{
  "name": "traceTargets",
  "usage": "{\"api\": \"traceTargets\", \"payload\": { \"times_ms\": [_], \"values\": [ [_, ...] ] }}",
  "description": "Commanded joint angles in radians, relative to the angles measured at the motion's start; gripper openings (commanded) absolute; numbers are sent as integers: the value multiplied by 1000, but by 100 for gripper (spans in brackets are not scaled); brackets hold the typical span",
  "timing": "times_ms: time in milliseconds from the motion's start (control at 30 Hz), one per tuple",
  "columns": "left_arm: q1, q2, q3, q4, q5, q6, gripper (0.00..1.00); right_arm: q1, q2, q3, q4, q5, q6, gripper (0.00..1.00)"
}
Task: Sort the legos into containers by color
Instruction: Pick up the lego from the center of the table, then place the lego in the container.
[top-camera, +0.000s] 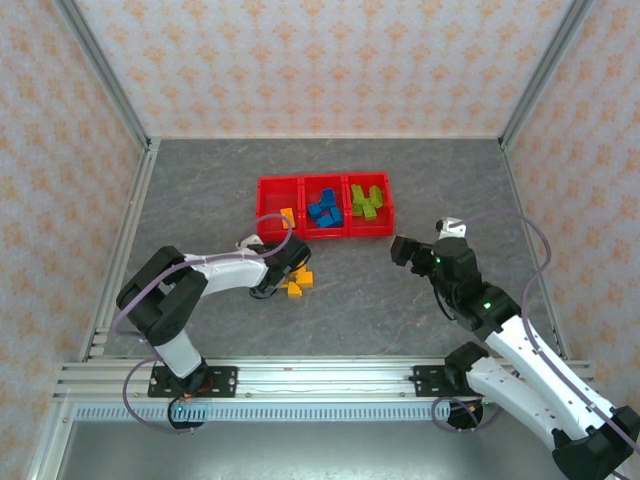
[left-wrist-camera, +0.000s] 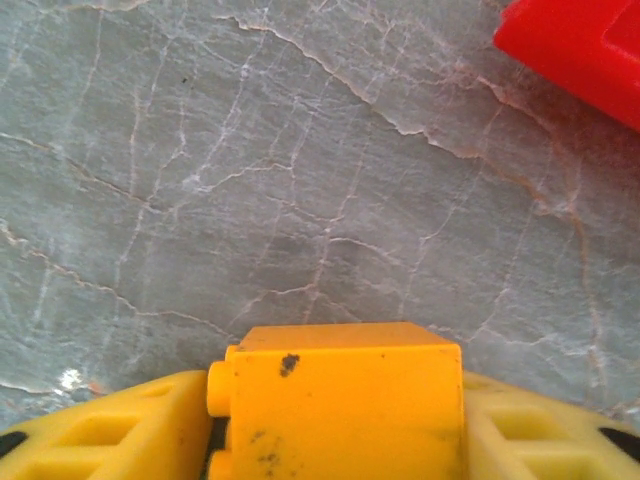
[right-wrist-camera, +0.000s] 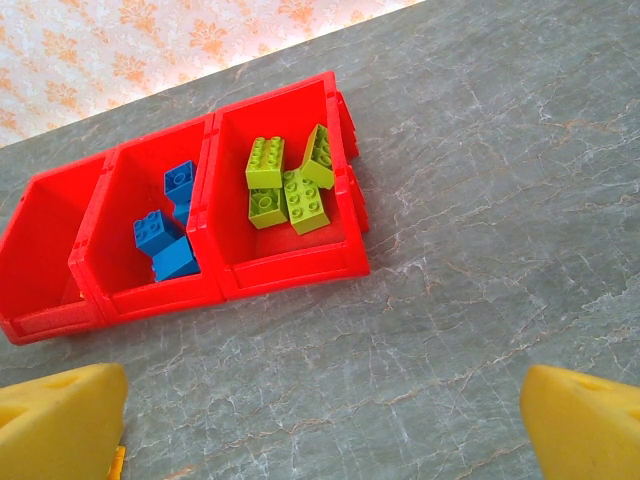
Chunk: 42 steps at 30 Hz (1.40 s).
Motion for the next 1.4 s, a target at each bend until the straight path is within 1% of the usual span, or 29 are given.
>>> {"api": "traceTargets", "payload": {
  "times_ms": [0, 67, 267, 333, 400, 500, 633, 767, 833, 900, 967, 1067, 1133, 1233, 1367],
  "values": [
    [25, 14, -38, 70, 35, 26, 52, 5, -15, -5, -9, 31, 15, 100],
    [36, 3, -49, 70, 33, 37, 51, 5, -15, -4, -7, 31, 15, 100],
    [66, -68, -97, 81, 7, 97, 38, 5, -13, -6, -6, 33, 17, 100],
    [67, -116, -120, 113, 4, 131, 32, 5, -11, -8, -7, 35, 17, 100],
    [65, -171, -149, 143, 4, 161, 28, 5, -9, -7, -5, 37, 18, 100],
    [63, -260, -160, 120, -19, 190, 26, 5, -6, -7, -7, 38, 17, 100],
    [53, -353, -93, -1, -84, 223, 26, 5, -4, -9, -6, 43, 18, 100],
    [52, -384, 3, 6, -56, 341, 27, 5, 12, -6, -9, 47, 18, 100],
    [55, -349, 62, 27, -19, 430, 32, 5, 19, -4, -11, 47, 16, 100],
    [77, -274, 137, 32, 44, 516, 32, 5, 19, -11, 4, 32, 9, 100],
    [99, -183, 225, -1, 77, 574, 32, 5, 20, -16, 13, 26, 9, 100],
    [122, -55, 357, -58, 75, 644, 32, 5, 23, -8, -3, 45, 13, 100],
    [141, 4, 417, -69, 87, 674, 32, 5, 18, -7, -9, 56, 14, 100],
    [186, 75, 484, -75, 139, 719, 33, 5, 7, -10, -6, 61, 15, 100],
    [225, 149, 555, -83, 125, 750, 35, 5, 6, -10, -3, 73, 15, 100]
  ]
}}
